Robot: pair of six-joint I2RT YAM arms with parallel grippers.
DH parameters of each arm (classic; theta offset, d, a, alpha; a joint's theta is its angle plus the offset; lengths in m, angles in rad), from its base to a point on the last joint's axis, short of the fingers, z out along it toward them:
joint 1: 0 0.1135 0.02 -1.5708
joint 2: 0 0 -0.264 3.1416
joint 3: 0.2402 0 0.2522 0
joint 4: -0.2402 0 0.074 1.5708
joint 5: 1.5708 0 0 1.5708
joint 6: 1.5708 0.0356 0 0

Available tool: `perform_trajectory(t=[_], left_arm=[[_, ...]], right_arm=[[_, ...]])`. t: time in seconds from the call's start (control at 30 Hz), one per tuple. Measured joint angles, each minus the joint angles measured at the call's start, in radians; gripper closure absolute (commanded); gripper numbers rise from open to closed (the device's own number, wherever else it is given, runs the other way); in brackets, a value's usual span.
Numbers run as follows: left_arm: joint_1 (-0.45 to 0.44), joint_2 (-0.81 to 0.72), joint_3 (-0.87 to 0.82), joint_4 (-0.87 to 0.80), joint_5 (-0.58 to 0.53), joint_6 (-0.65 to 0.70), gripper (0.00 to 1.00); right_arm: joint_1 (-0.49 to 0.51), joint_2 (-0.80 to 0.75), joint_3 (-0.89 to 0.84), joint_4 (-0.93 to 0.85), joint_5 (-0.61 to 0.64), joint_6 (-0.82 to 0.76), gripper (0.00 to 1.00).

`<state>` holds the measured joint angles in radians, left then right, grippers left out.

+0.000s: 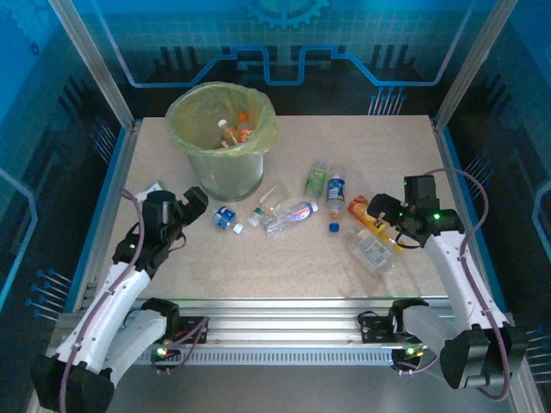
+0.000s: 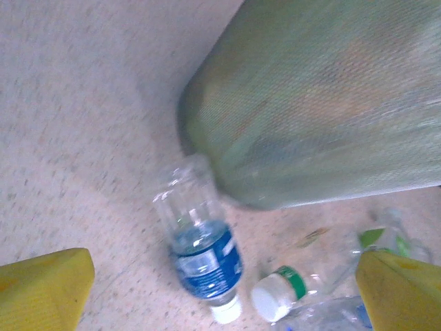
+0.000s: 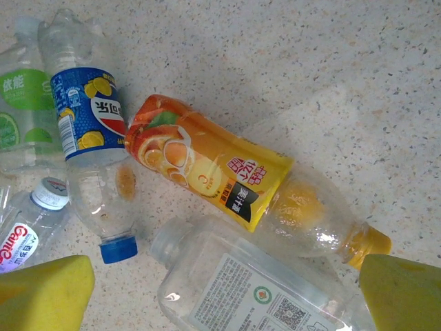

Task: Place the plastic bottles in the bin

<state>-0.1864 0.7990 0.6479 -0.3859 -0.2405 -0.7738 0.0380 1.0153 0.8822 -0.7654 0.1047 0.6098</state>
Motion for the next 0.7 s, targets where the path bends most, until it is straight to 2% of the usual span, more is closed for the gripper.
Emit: perform_trajectory(t=[0.17, 0.43, 0.7], left_arm=[[0.057, 0.104, -0.041, 0.043, 0.076, -0.04, 0.01], [0.165, 0.281, -0.08, 0.227, 0.247, -0.072, 0.01], [0.221, 0.436, -0.081, 0.391, 0.35, -0.1, 0.01]], right_arm=[[0.008, 0.013, 0.012, 0.001, -0.001, 0.0, 0.0], [0.019, 0.027, 0.018, 0.001, 0.0, 0.0, 0.0], [0.023, 0.037, 0.023, 0.001, 0.0, 0.0, 0.0]])
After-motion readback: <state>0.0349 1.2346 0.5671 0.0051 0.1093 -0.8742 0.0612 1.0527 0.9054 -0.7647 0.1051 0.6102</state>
